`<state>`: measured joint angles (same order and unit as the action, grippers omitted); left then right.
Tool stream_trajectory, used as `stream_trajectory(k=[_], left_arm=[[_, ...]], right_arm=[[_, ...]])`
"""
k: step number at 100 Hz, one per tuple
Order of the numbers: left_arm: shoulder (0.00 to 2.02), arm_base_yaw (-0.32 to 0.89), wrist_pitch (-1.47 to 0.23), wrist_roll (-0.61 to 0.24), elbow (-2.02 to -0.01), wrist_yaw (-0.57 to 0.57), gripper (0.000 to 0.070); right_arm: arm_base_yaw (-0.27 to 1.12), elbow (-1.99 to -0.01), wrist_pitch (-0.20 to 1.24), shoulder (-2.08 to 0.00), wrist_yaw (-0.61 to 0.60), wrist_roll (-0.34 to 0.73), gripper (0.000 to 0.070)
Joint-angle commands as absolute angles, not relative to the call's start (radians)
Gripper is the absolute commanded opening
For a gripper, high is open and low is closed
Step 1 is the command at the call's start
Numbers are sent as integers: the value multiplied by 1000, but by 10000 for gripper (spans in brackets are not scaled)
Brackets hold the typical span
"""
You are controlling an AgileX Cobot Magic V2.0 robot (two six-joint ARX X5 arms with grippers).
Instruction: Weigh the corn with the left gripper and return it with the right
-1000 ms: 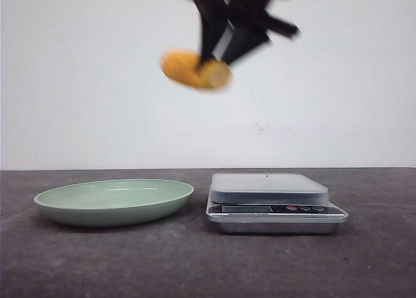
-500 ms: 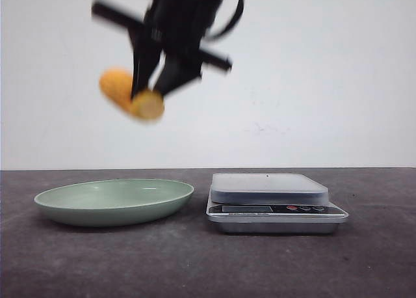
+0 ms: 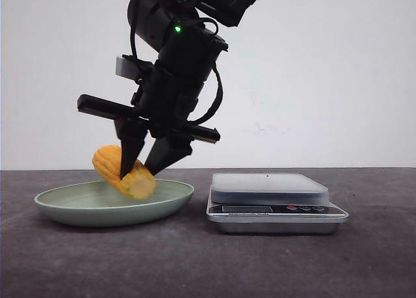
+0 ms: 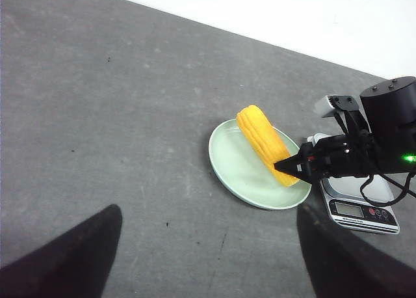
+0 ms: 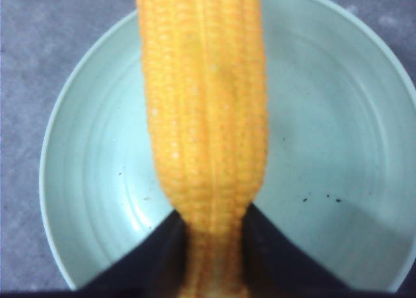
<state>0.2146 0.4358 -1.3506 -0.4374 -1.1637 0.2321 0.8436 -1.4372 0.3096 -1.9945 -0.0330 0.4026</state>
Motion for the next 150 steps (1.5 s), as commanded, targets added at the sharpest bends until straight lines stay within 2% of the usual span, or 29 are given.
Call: stream_trajectory(k=[1,6,11,33,59,90,101,112,123,150], left_arm=[[213,438,-1343,-432,-1177,231,513],[213,438,-1345,-432,-1177,231,513],[213,438,-1347,-431,-1177,231,513],[213,438,-1346,-431,-1177,231,513],[213,438,-1346,-431,-1177,231,513],[213,438,-1341,-428,-1177,231,513],[213,438,-1313,-429,-1176,230,513],[213,438,-1286,-428,-1175,226,513],[213,438,-1282,-427,-1169,227,513],[213,438,-1219,-418,-1084,200,511]], right_arm=[[854,-1455,298,-2014,-26,420,486],[854,-1455,293,-2014,-26,419,573],[849,-1455,293,-2012,-26,419,605],[777,-1456,373,-1885,-28,368,605],[607,-1456,513,-1536,-30,255,604],[382,-1455,793,-1049,-22,140,604],[345,-1454,918,-902,60,102,604],[337,-1439,1048,-776,160,101,604],[337,-1399,1117,-649,203,132,604],[337,-1187,1156,-379,181,221,603]])
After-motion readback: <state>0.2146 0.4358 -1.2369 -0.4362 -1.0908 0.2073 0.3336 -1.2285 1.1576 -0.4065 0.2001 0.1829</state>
